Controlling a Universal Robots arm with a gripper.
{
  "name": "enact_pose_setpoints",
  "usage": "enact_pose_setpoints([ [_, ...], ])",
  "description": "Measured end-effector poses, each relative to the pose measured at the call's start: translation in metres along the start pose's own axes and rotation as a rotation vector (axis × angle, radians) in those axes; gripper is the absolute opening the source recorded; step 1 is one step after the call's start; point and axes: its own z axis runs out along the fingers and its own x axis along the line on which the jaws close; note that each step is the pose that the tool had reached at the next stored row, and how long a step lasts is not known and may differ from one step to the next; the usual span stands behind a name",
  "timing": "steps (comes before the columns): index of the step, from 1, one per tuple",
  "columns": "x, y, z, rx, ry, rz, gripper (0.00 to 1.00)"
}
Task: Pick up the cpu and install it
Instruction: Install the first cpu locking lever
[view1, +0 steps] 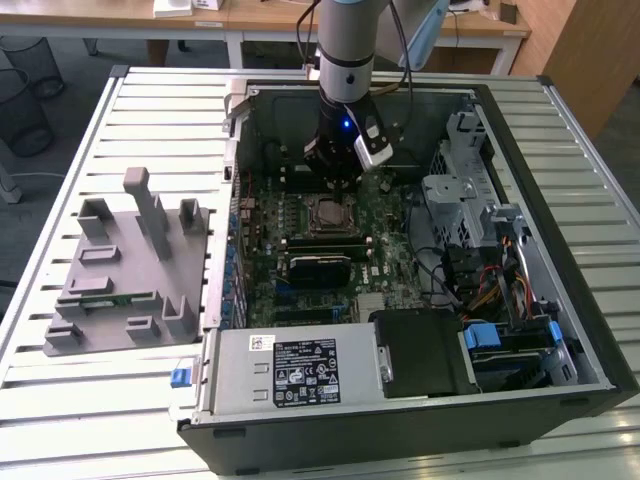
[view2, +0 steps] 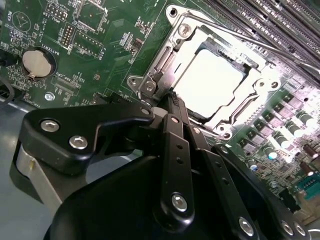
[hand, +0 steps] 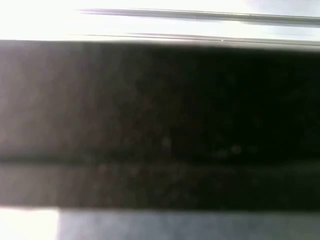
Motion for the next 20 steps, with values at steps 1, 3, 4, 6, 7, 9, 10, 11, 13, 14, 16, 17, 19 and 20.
enact_pose_setpoints([
  [1,0.0,0.0001,0.0003,0.001,-0.0001,0.0,0.11],
  [3,0.0,0.0004,0.0007,0.0025,0.0003,0.0,0.11],
  [4,0.0,0.0007,0.0008,0.0025,0.0002,0.0,0.11],
  [6,0.0,0.0011,0.0012,0.0024,0.0001,0.0,0.11],
  [7,-0.0001,0.0014,0.0014,0.0022,0.0002,0.0,0.11],
  [9,-0.0004,0.0019,0.0017,0.0025,0.0004,0.0,0.11],
  [10,-0.0005,0.0023,0.0013,0.0038,0.0013,0.0,0.11],
  [11,-0.0005,0.0025,0.0013,0.004,0.0014,0.0,0.11],
  [13,-0.0003,0.0025,0.0014,0.0035,0.0013,-0.001,0.11],
  [14,-0.0002,0.0025,0.0013,0.0026,0.0013,-0.003,0.11],
  [16,0.0001,0.0026,0.0011,-0.0014,0.0014,-0.007,0.11],
  [17,0.0001,0.003,0.001,-0.0036,0.0018,-0.01,0.11],
  [19,0.0,0.0036,0.001,-0.0113,0.0017,-0.017,0.11],
  [20,-0.0003,0.0042,0.0013,-0.0165,0.0013,-0.019,0.11],
])
